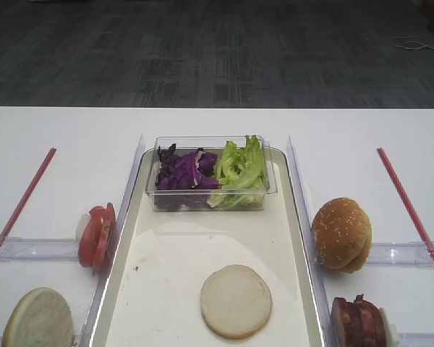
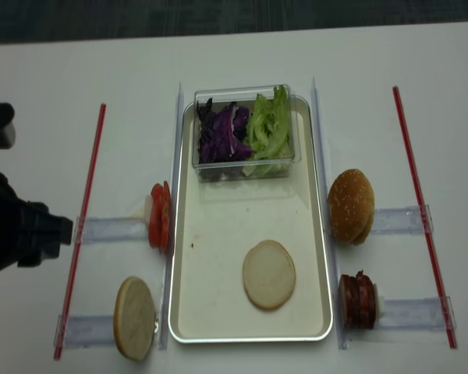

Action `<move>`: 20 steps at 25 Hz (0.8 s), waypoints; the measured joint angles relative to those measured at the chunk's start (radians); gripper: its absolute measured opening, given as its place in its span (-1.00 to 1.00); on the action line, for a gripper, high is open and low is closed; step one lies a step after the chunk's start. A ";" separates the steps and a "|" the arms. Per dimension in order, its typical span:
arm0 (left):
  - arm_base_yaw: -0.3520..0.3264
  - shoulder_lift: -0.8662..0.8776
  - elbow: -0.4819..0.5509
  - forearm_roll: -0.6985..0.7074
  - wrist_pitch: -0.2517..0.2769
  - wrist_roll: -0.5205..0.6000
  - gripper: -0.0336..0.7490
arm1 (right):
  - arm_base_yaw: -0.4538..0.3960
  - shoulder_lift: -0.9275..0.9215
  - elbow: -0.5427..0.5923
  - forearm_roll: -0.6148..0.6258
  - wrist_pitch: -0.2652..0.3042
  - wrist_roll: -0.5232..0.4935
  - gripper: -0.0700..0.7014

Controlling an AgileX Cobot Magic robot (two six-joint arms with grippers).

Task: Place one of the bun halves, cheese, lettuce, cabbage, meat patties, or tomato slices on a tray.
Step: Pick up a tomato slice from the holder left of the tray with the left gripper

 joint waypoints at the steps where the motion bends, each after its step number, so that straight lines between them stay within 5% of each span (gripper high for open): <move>1: 0.000 0.016 -0.008 0.000 0.000 0.000 0.06 | 0.000 0.000 0.000 0.000 0.000 0.000 0.41; 20: 0.000 0.269 -0.148 -0.023 -0.027 -0.002 0.06 | 0.000 0.000 0.000 0.000 0.000 0.000 0.41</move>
